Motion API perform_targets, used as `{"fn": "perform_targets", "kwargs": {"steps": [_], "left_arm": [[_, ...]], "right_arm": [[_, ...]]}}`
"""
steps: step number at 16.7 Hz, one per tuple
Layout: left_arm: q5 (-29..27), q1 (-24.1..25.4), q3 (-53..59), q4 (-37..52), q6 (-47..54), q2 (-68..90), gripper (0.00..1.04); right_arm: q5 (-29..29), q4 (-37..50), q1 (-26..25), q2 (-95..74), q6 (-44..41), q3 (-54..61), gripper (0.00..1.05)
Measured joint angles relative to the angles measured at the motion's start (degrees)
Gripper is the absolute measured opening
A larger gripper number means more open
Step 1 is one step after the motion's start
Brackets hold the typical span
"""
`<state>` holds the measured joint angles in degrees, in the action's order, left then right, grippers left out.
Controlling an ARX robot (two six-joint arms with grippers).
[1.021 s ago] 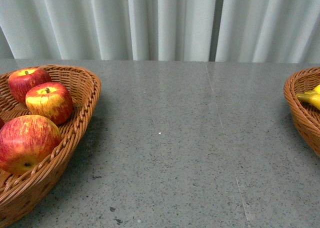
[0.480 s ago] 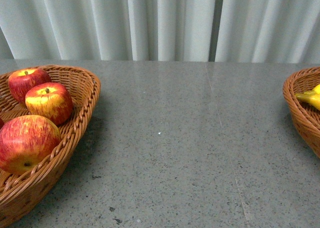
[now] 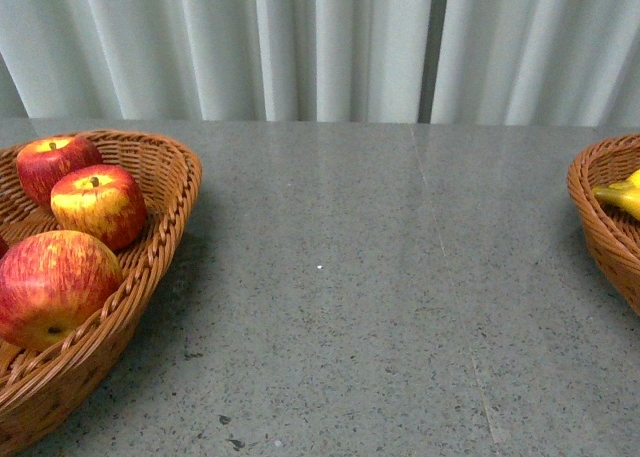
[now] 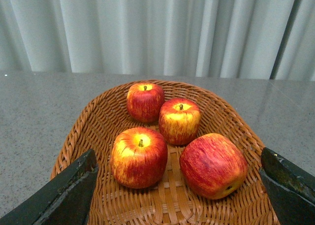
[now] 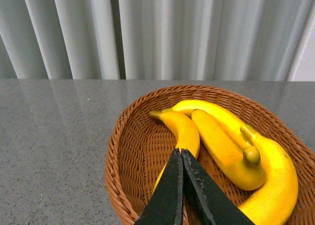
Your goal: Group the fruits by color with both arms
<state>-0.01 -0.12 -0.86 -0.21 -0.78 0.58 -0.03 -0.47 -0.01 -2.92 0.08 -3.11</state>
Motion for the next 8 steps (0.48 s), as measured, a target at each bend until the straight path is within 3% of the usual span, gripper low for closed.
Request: {"fn": "perform_targets", "kwargs": {"steps": [8], "left_arm": [[0.0,0.0,0.0,0.0,0.0,0.0,0.98]], "right_arm": [[0.0,0.2,0.0,2.7,0.0,2.4,0.02]]}}
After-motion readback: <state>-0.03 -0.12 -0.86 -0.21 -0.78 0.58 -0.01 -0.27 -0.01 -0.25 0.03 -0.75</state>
